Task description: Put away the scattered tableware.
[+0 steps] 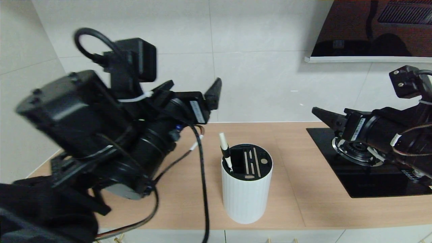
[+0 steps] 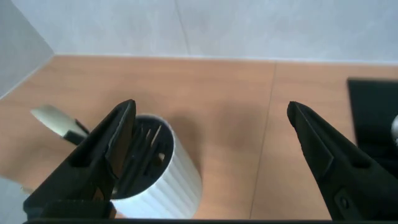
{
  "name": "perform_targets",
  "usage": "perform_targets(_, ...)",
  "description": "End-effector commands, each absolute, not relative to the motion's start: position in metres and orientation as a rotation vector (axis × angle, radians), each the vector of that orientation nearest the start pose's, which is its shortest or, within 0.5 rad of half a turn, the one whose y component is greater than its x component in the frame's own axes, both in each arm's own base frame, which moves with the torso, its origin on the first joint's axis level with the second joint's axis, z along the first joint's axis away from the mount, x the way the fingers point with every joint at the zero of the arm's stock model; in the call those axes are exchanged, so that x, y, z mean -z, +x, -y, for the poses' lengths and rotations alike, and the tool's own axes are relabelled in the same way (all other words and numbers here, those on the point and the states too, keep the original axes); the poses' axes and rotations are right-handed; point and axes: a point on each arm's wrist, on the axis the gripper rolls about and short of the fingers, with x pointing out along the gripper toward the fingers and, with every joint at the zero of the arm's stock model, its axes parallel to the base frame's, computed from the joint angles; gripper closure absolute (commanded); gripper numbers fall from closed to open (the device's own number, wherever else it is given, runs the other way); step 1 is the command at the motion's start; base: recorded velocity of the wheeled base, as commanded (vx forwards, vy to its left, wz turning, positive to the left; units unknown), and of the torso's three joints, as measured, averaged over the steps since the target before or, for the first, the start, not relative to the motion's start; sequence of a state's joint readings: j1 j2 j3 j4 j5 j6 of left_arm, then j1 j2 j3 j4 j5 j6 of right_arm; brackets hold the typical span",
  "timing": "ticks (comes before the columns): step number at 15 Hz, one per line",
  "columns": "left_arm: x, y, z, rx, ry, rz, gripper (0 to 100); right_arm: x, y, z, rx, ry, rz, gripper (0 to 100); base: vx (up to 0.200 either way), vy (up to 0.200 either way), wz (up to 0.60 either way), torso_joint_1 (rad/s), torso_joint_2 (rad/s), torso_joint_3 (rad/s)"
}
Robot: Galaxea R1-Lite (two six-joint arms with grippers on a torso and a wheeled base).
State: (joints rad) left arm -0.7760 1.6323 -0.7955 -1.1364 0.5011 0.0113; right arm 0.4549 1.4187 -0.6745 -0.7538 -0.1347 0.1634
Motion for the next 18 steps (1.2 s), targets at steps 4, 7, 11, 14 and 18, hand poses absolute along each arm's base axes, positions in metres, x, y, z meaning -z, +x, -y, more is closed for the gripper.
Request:
perform_targets(4,-0.268,0.150,0.074,0.076,-0.115,0.331,0,-0.240,0.153,-0.059,-0.267,0.181,0.089,0,0.000,0.000,0.00,0.000,0.00,0.000)
perform_targets(7,-0.259,0.099,0.035,-0.006,-0.084,0.308,0,-0.237,0.112,-0.031,-0.185,0.189,0.164,0,0.000,0.000,0.00,0.000,0.00,0.000)
perform_targets(11,-0.221,0.002,-0.008,-0.081,-0.020,0.214,0,-0.212,0.011,0.000,-0.151,0.124,0.212,0,0.000,0.000,0.00,0.000,0.00,0.000)
perform_targets(14,-0.194,-0.041,-0.015,-0.071,0.012,0.230,0,-0.187,-0.038,0.010,-0.061,0.036,0.224,0,0.000,0.000,0.00,0.000,0.00,0.000)
perform_targets(18,-0.184,-0.057,-0.017,-0.146,0.050,0.253,0,-0.183,-0.057,0.011,0.040,0.020,0.273,0,0.000,0.000,0.00,0.000,0.00,0.000)
